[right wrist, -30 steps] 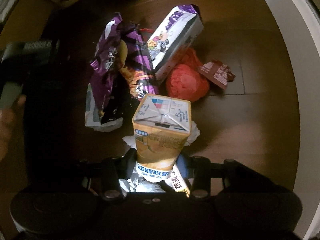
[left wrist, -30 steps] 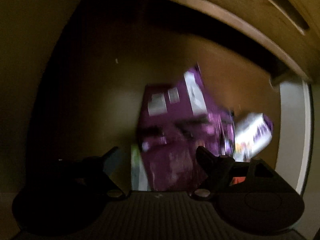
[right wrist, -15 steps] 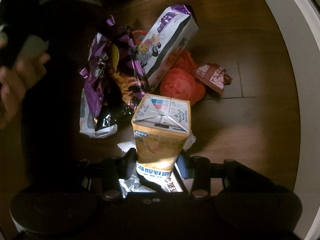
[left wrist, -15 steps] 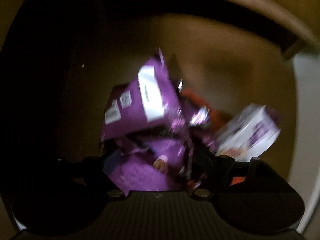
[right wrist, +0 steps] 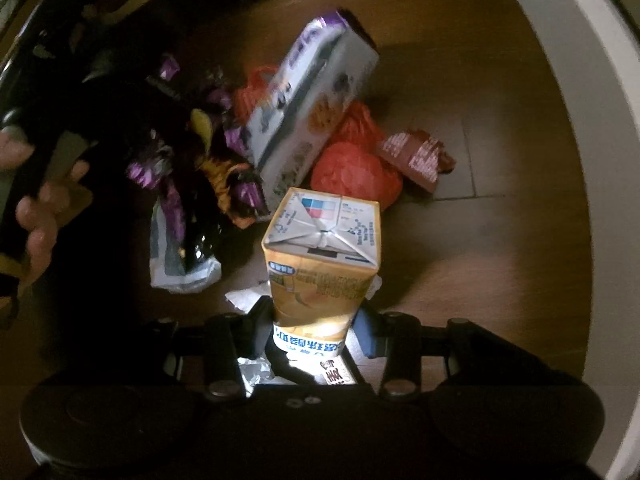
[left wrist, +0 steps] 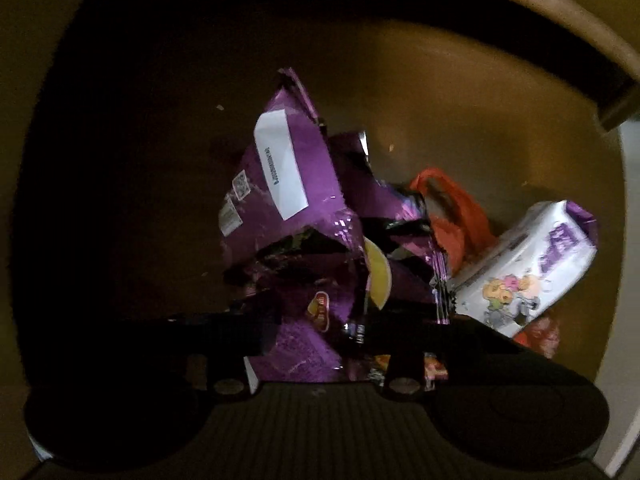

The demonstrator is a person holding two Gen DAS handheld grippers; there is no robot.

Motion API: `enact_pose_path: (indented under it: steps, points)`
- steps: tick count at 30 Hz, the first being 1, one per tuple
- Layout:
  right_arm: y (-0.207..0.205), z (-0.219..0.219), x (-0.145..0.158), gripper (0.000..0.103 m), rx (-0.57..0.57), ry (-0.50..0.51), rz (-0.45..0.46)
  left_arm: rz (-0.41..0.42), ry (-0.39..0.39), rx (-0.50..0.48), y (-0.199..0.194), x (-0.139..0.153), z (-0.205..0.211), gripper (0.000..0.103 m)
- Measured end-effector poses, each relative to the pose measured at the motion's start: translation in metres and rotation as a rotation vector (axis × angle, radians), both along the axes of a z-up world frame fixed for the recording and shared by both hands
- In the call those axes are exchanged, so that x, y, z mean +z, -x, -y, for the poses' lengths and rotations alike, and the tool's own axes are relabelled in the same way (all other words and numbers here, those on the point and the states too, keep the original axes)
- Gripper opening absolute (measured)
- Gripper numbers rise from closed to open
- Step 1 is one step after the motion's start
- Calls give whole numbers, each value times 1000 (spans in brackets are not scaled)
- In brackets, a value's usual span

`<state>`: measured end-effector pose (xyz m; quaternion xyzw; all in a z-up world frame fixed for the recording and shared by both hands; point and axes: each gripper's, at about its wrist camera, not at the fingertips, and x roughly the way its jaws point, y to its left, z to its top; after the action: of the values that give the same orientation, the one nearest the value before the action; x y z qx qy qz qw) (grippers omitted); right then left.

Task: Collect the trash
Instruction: 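Lift purple chip bag and yellow carton up over the teal bin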

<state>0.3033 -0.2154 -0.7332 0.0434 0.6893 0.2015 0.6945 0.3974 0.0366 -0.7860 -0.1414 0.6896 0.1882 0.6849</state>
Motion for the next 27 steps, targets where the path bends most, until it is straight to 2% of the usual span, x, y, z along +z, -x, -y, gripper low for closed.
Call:
enact_pose_path:
  steps: [6,10,19,22,27]
  points:
    - [0,-6,67,42,19,21,88,32,-3,25,14,81,-7,30]
    - [-4,-5,128,42,6,29,116,58,14,23,16,151,-8,30]
    - [-16,-9,302,42,-20,33,198,154,96,-11,30,328,-19,29]
    - [-23,-11,360,42,-28,20,223,208,126,-17,31,394,-29,29]
    - [-34,-25,456,42,7,-3,302,327,161,-86,33,502,-36,29]
